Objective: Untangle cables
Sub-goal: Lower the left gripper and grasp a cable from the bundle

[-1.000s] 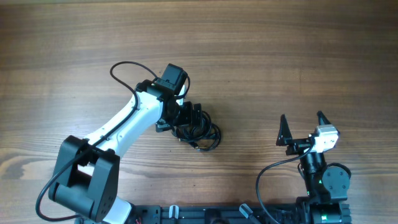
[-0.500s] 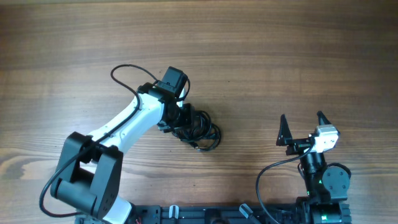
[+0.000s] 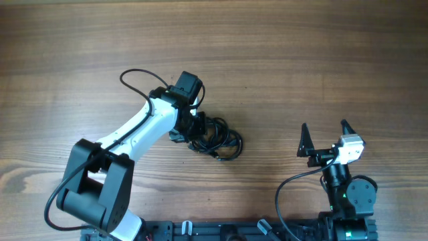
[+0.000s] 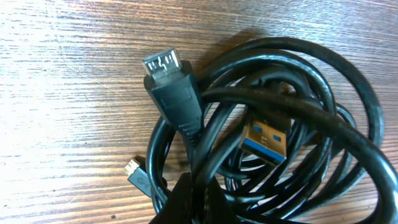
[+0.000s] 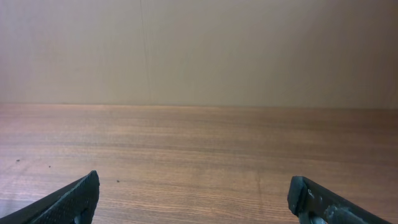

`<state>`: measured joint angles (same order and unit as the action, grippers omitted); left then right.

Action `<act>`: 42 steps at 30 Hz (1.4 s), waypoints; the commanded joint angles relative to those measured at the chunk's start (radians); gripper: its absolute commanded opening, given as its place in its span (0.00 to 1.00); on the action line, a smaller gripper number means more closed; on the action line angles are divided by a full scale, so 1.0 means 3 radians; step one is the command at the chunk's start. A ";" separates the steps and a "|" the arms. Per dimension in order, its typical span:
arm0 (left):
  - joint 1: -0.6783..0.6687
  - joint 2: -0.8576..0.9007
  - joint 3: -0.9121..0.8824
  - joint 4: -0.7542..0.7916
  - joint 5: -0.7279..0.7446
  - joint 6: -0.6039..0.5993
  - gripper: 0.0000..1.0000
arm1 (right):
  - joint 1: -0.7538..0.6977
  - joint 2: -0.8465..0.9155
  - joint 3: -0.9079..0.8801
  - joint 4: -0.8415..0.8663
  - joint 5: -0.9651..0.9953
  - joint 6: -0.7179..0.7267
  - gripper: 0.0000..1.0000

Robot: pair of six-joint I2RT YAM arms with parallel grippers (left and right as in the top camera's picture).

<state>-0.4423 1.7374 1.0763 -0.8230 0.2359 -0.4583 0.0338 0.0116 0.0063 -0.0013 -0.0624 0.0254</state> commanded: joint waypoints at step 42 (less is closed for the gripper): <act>0.0102 -0.0704 0.0409 -0.0226 0.0778 -0.0521 0.04 | -0.0011 -0.0023 -0.0004 0.0005 0.0009 0.0005 1.00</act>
<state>-0.4232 1.5536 1.1713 -0.9070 0.4004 -0.5980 0.0338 0.0116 0.0063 -0.0013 -0.0624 0.0254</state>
